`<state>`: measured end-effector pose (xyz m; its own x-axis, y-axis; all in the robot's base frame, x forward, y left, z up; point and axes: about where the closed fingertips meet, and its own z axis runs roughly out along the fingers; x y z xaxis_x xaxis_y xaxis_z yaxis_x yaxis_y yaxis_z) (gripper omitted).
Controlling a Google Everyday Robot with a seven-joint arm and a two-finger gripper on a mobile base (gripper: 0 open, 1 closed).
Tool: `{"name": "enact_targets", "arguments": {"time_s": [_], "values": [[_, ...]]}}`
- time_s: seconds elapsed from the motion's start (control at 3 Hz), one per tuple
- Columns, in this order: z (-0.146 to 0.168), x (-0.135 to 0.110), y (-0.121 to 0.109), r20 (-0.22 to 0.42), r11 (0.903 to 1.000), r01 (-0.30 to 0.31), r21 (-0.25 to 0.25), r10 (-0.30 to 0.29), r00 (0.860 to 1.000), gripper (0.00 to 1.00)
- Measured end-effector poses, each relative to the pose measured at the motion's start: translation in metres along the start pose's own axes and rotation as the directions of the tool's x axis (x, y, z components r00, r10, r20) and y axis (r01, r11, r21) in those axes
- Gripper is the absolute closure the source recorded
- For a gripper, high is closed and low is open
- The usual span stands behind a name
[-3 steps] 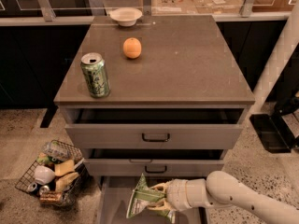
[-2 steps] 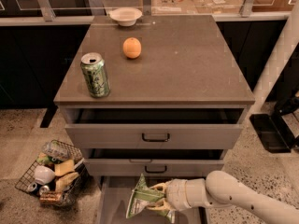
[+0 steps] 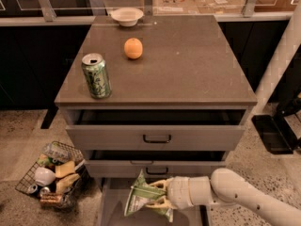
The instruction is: Pick green rice chip bag from bottom drawer and place on counter
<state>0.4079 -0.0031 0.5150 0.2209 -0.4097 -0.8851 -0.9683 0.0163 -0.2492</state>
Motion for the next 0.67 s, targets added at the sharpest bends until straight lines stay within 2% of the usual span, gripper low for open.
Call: {"name": "enact_targets", "arguments": {"time_s": [0.67], "values": [[-0.067,-0.082,-0.024,0.024,0.9944,0.008,0.105,-0.010,1.000,1.00]]}}
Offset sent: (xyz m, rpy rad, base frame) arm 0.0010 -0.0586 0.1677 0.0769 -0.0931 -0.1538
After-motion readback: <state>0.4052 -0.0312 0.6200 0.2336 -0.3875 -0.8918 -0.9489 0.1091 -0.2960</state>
